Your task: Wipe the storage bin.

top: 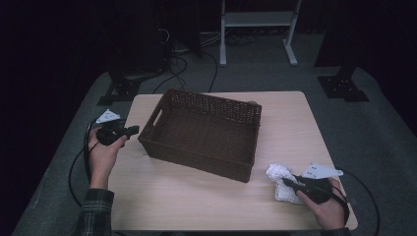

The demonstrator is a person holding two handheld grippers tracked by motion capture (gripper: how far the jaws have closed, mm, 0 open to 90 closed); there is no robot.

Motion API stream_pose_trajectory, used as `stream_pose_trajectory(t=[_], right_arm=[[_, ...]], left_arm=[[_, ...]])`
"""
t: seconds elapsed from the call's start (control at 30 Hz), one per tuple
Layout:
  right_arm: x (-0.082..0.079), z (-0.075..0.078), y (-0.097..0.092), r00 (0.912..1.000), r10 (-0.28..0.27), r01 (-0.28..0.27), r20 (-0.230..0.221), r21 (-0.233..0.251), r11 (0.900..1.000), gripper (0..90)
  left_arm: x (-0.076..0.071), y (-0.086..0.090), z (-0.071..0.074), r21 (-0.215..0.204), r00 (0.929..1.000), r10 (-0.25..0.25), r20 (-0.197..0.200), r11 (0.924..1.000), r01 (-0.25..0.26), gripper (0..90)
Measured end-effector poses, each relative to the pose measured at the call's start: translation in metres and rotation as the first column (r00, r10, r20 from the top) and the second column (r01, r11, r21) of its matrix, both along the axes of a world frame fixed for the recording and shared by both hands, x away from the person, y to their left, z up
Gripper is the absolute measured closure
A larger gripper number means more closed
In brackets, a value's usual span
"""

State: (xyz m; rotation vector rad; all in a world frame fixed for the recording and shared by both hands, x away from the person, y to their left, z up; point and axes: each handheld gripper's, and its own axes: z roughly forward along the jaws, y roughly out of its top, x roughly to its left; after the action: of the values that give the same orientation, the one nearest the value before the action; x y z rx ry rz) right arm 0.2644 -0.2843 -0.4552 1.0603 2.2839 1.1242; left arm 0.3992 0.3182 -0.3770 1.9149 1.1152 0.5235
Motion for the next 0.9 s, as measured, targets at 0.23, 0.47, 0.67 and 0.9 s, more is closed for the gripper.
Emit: stream_pose_trajectory(t=[0.23,0.47,0.67,0.9], right_arm=[[0.0,0.0,-0.001,1.0,-0.002,0.002,0.005,0.0,1.0,76.3],[0.0,0.0,-0.001,1.0,-0.005,0.005,-0.002,-0.003,1.0,76.3],[0.0,0.0,-0.001,1.0,-0.005,0.005,0.0,-0.005,1.0,76.3],[-0.001,-0.001,-0.002,1.0,-0.006,0.006,-0.002,-0.011,0.9999,76.3]], left_arm=[[0.001,0.001,-0.009,-0.001,0.9998,-0.019,-0.008,0.9998,0.019,90.0],[-0.003,-0.002,-0.008,0.01,0.9991,-0.043,-0.004,0.999,0.043,90.0],[-0.01,-0.004,-0.011,-0.013,0.9977,-0.067,0.009,0.9977,0.067,90.0],[-0.017,-0.008,-0.011,-0.008,0.9957,-0.092,0.014,0.9957,0.092,90.0]])
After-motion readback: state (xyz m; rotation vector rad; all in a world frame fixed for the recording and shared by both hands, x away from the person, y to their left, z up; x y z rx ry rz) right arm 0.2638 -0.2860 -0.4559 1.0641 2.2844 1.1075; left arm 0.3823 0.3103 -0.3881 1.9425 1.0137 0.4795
